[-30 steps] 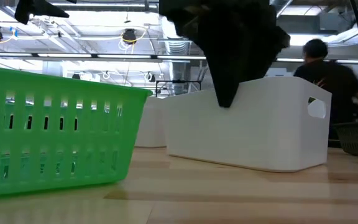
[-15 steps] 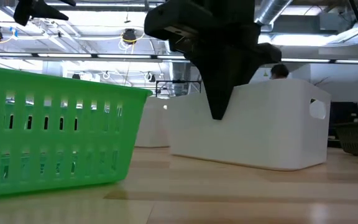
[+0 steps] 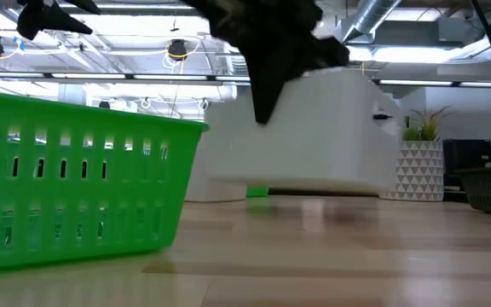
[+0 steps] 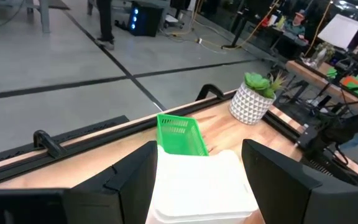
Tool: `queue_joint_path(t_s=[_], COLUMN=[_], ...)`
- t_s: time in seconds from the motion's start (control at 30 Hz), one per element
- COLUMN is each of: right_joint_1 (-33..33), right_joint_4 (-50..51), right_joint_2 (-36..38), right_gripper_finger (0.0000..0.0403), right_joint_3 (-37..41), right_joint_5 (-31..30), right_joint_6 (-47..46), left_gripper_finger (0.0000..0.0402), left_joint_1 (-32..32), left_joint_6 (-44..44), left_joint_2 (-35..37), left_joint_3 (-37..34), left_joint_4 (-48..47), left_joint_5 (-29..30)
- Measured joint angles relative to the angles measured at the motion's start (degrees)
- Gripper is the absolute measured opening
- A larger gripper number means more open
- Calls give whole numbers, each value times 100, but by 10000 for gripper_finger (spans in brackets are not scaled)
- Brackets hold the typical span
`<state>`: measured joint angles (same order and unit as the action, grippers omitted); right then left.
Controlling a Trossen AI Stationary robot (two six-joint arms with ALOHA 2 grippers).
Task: Stack baskets by color
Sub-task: Stack the bottom white bin on top of the top white bins
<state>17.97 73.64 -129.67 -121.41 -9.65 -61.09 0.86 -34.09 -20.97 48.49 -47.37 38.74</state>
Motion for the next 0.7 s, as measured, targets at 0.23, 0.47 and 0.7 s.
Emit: queue_joint_path(t_s=[0.23,0.47,0.7], right_joint_1=[-203,-602,-1101], right_joint_4=[853,703,294], right_joint_2=[0,199,219], right_gripper_finger=[2,1,1], right_joint_3=[-1059,-1285,-1322], right_joint_5=[-485,-858,-1184], right_joint_6=[554,1245,2039], left_gripper_finger=[224,224,224], left_joint_1=[1,2,2], left_joint_6=[-5,-109,-197], left_joint_2=[0,2,2], left_joint_3=[0,0,0], left_joint_4=[31,33,35], left_joint_5=[55,59,97])
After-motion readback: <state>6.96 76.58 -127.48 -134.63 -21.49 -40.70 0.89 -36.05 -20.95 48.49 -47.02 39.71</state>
